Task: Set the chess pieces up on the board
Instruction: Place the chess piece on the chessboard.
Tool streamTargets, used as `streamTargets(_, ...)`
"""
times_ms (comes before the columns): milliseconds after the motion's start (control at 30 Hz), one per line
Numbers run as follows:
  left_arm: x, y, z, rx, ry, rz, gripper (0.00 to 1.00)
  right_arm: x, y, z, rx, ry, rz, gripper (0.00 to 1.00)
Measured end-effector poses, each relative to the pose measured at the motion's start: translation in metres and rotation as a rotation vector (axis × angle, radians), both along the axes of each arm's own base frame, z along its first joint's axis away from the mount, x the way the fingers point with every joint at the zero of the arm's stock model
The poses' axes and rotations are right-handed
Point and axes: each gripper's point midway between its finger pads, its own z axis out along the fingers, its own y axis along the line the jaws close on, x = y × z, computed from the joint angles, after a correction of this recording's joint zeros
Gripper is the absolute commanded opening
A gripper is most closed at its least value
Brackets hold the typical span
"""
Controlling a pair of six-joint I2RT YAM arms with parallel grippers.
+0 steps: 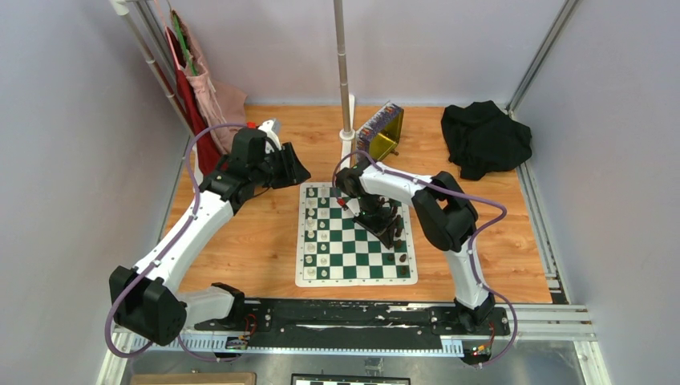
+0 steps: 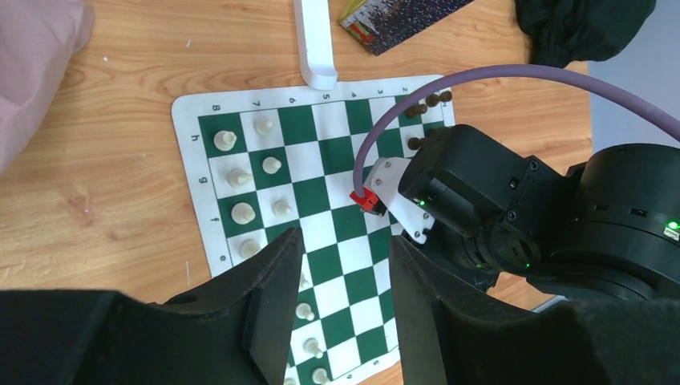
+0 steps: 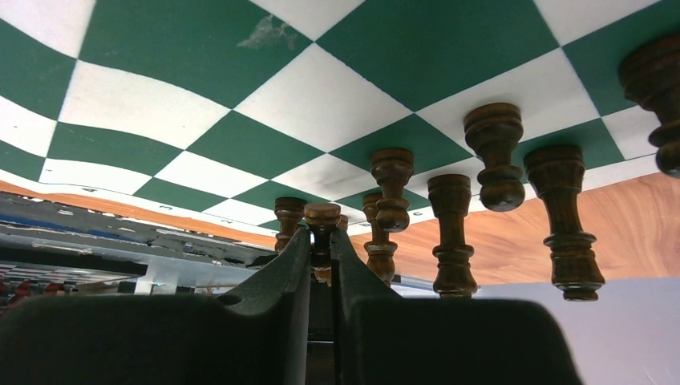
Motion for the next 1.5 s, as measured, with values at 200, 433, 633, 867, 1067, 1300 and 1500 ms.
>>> streamTargets(200, 0.0013, -0.0006, 0.0007, -0.002, -0.005, 0.000, 0.49, -0.0003, -0.0005, -0.0025, -0.006, 0.007, 0.003, 0.17)
streamTargets(433, 0.0015, -0.0007, 0.0001, -0.002, -0.003, 0.000, 0.49, -0.0003, -0.0006, -0.0026, -0.006, 0.007, 0.003, 0.22)
streamTargets(633, 0.0015, -0.0008, 0.0003, -0.002, -0.004, -0.001, 0.49, -0.0003, -0.0006, -0.0026, -0.006, 0.007, 0.003, 0.28)
streamTargets(867, 0.0020, -0.0014, 0.0012, -0.005, -0.008, -0.003, 0.49, -0.0003, -0.0007, -0.0025, -0.006, 0.007, 0.003, 0.28)
streamTargets(1067, 0.0020, -0.0019, 0.0016, -0.007, -0.009, -0.005, 0.49, 0.0007, 0.0002, -0.0016, -0.003, 0.004, 0.003, 0.28)
streamTargets(1300, 0.0018, -0.0020, 0.0016, -0.008, -0.008, -0.006, 0.49, 0.0042, 0.0031, 0.0006, 0.006, -0.008, 0.004, 0.28)
streamTargets(1500, 0.0017, -0.0024, 0.0017, -0.012, -0.006, -0.004, 0.49, 0.0050, 0.0030, 0.0007, 0.006, -0.013, 0.005, 0.28)
